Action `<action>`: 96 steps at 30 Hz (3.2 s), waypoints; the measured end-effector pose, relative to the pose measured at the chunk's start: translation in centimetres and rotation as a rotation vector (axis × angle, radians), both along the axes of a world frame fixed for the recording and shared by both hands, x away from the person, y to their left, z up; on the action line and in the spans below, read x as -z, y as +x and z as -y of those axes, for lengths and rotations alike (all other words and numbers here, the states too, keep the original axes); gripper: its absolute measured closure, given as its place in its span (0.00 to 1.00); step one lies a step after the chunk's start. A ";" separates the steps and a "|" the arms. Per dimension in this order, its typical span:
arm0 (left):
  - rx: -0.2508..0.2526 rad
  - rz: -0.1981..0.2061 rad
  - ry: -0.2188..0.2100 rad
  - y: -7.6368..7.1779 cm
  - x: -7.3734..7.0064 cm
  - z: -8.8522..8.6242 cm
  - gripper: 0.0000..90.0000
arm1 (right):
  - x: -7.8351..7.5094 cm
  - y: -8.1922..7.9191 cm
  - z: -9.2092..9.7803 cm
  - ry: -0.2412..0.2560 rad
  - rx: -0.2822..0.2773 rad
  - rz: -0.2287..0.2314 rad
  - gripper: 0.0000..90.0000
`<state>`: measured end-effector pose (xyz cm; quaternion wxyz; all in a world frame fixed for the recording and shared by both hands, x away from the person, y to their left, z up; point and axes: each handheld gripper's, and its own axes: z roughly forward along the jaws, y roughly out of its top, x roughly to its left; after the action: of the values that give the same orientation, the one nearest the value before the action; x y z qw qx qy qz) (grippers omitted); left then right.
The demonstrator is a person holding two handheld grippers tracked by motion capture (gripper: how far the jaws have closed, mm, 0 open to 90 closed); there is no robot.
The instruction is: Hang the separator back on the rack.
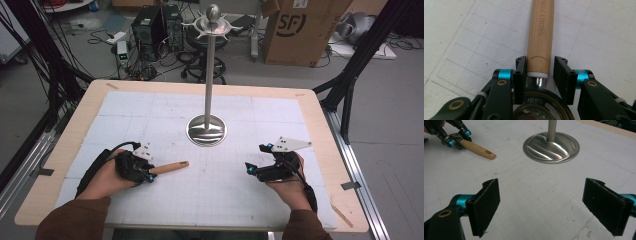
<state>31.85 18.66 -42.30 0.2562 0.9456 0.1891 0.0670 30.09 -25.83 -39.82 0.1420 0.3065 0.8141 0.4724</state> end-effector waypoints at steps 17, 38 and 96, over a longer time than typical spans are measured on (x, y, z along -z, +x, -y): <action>-0.008 -0.083 0.102 1.0 -0.5 1.3 0.74 | -0.2 -0.1 0.3 0.013 0.010 0.005 0.15; -0.043 -0.014 -0.042 0.4 -1.6 0.3 0.77 | -0.2 -0.1 0.3 0.010 0.011 0.004 0.15; -0.087 0.235 -0.635 1.9 -12.2 0.0 0.77 | -0.2 -0.1 0.4 0.024 0.011 0.003 0.15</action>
<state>33.75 18.69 -30.11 0.5546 0.7957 0.2098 0.1240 30.04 -26.25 -39.60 0.1423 0.3121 0.8064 0.4818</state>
